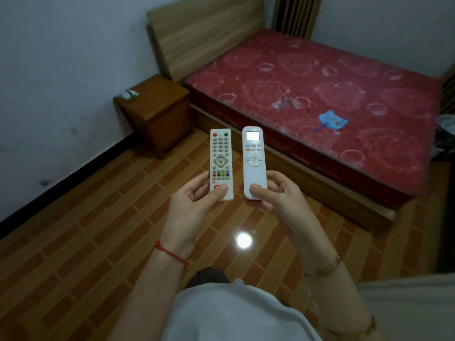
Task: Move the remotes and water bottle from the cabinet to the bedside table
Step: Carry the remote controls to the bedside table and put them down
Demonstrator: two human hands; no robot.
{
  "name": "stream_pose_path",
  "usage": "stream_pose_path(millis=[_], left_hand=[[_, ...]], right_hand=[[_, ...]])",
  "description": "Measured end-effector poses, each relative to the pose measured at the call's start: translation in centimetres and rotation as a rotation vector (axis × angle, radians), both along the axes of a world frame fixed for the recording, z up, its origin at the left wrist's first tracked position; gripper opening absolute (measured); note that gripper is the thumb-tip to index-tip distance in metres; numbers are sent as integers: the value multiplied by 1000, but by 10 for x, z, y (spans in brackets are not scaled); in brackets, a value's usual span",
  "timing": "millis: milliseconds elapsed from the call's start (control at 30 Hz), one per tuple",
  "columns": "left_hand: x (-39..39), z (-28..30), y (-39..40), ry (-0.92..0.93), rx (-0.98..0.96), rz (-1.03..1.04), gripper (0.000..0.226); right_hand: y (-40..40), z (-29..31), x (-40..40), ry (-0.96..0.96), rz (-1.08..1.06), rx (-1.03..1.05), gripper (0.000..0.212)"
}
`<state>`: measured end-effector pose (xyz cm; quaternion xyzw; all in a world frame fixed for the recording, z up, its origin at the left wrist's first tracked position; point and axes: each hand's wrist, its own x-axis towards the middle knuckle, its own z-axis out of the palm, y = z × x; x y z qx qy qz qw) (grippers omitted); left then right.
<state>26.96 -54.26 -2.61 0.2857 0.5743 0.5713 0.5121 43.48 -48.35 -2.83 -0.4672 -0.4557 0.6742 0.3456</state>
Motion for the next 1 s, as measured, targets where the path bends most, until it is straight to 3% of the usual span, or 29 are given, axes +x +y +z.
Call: stream_pose_path(millis=[333, 1000], left_hand=[[-46, -22, 108, 6, -68, 208, 39], [-247, -1, 416, 82, -92, 417, 50]], right_hand=[[137, -31, -56, -2, 154, -58, 33], [474, -23, -283, 16, 354, -35, 36]])
